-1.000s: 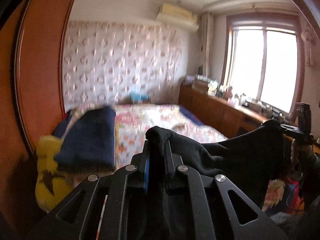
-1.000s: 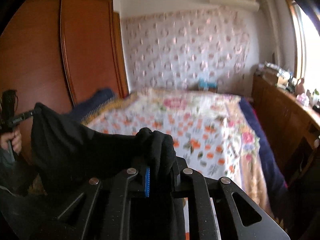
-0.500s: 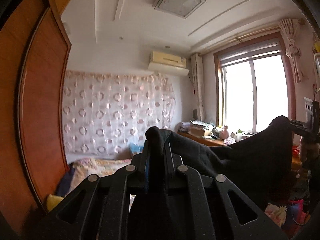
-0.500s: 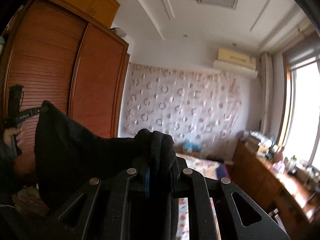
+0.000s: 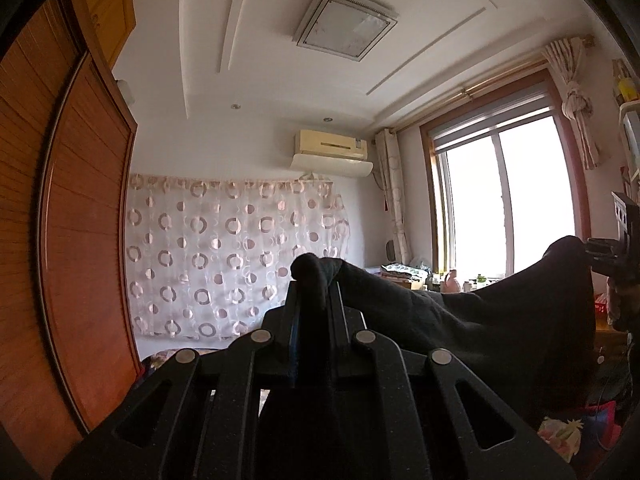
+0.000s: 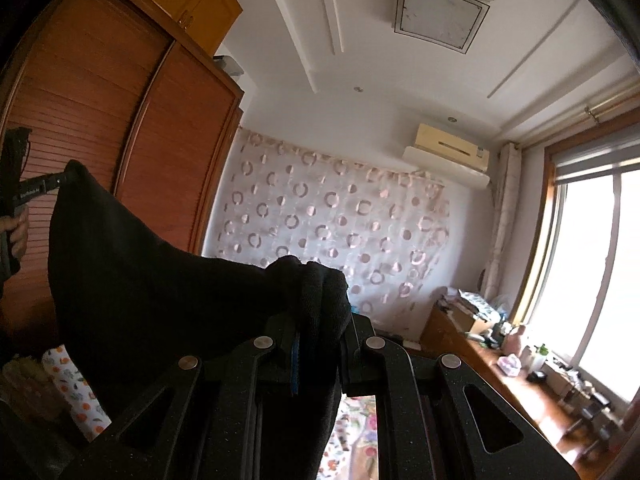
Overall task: Fold small clothes
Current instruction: 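Lift the black T-shirt high with both tools, holding it up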
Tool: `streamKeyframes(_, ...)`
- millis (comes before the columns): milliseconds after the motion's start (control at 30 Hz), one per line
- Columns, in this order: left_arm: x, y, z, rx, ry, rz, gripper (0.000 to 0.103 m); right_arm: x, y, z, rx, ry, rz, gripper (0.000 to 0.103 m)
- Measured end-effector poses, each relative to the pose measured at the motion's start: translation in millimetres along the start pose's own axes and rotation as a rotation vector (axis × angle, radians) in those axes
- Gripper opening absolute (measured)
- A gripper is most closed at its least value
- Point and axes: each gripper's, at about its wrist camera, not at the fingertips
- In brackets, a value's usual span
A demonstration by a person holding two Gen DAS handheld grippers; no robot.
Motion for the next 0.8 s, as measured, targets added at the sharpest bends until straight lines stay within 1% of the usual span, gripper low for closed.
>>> streamKeyframes(33,2,1,6,-0.001,0.009,0.0,0.012,1,-1,14,0.005,0.008,-0.003,0.014)
streamKeyframes(67,5,2,13,-0.003,0.02,0.0,0.012,1,-1,20,0.011,0.017,-0.006,0.014)
streamKeyframes(200,28,2,55,-0.056,0.087,0.016,0.012,6,-2,63,0.04,0.077,0.007,0.014)
streamKeyframes(333,67,11,116,-0.074,0.178,0.008,0.012,31,-3,128,0.022,0.155,0.048,0.014)
streamKeyframes(467,115,24,175,-0.108,0.26,0.0,0.012,64,5,195,0.001,0.224,0.069,0.014)
streamKeyframes(567,149,33,214,-0.137,0.334,-0.006,0.012,84,11,243,-0.006,0.281,0.096,0.014)
streamKeyframes(633,165,35,235,-0.149,0.381,-0.015,0.012,96,13,276,-0.01,0.328,0.113,0.014)
streamKeyframes(733,190,37,266,-0.164,0.446,0.002,0.012,104,12,321,-0.006,0.401,0.116,0.014)
streamKeyframes(800,200,36,279,-0.167,0.476,0.012,0.012,104,9,351,-0.01,0.442,0.115,0.014)
Point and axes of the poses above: each gripper's, at about its wrist camera, not at the fingertips, and z roughly the way its jaws point, y to its left, x to its underside, and after that the axes turned 4 degrees about -z, right-handed
